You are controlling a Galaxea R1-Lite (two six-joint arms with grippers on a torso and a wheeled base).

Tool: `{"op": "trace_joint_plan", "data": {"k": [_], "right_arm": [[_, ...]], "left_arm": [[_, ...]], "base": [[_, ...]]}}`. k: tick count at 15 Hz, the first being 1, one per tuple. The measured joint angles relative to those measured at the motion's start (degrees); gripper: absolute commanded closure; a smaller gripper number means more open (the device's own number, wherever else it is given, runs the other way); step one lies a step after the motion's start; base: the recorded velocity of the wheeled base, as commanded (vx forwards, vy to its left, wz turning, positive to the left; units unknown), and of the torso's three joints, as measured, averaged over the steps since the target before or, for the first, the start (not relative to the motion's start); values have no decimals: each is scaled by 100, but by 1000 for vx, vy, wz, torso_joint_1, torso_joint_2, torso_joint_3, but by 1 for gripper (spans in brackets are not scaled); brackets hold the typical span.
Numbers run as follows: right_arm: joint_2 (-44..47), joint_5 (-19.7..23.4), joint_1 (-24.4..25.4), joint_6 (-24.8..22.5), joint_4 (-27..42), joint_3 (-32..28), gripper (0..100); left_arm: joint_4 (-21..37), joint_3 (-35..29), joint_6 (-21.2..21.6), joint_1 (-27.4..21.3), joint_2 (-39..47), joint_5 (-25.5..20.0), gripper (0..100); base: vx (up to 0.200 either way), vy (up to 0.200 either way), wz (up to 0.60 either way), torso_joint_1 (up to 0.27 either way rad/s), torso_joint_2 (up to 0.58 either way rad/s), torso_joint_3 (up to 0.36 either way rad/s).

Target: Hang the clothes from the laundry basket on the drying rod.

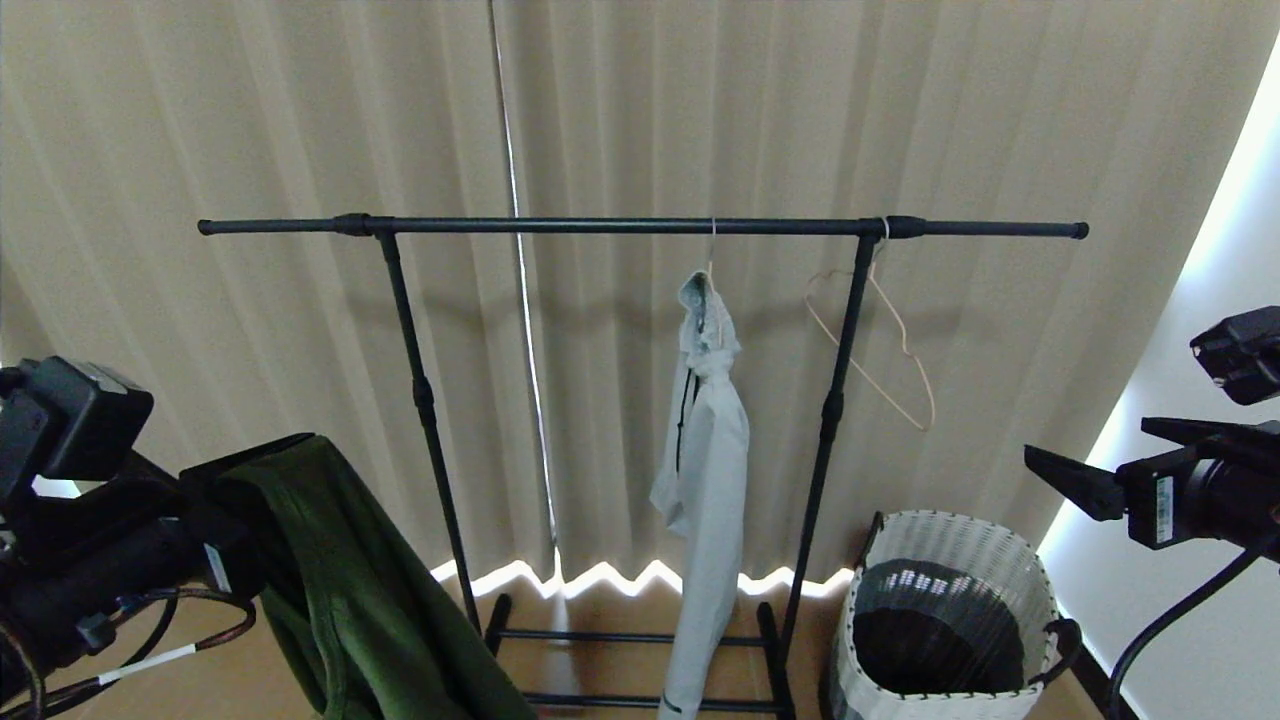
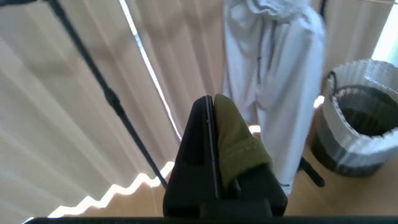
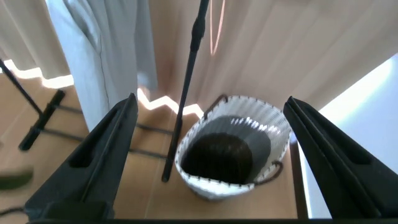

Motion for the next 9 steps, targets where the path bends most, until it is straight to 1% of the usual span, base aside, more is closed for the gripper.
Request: {"op": "trace_joint_plan", "data": {"k": [1,3,7,9], "right_arm": [[0,-7,0,0,51,-28,0],[11,-10,-1,0,54,-63,0],[30,-10,-1,-4,46,-111,0],[22,-22,-1,-12,43,-124,0]], "left_arm": [[-5,72,63,-4,-123,-24,100],[0,108,52,9,-262,-33,100],[24,6,55,160,-273,2,100],[22,-11,55,193,-260,-2,100]], "base": [[0,0,0,0,0,0],[0,0,0,0,0,0],[0,0,0,0,0,0],[200,0,0,0,2,0]]}}
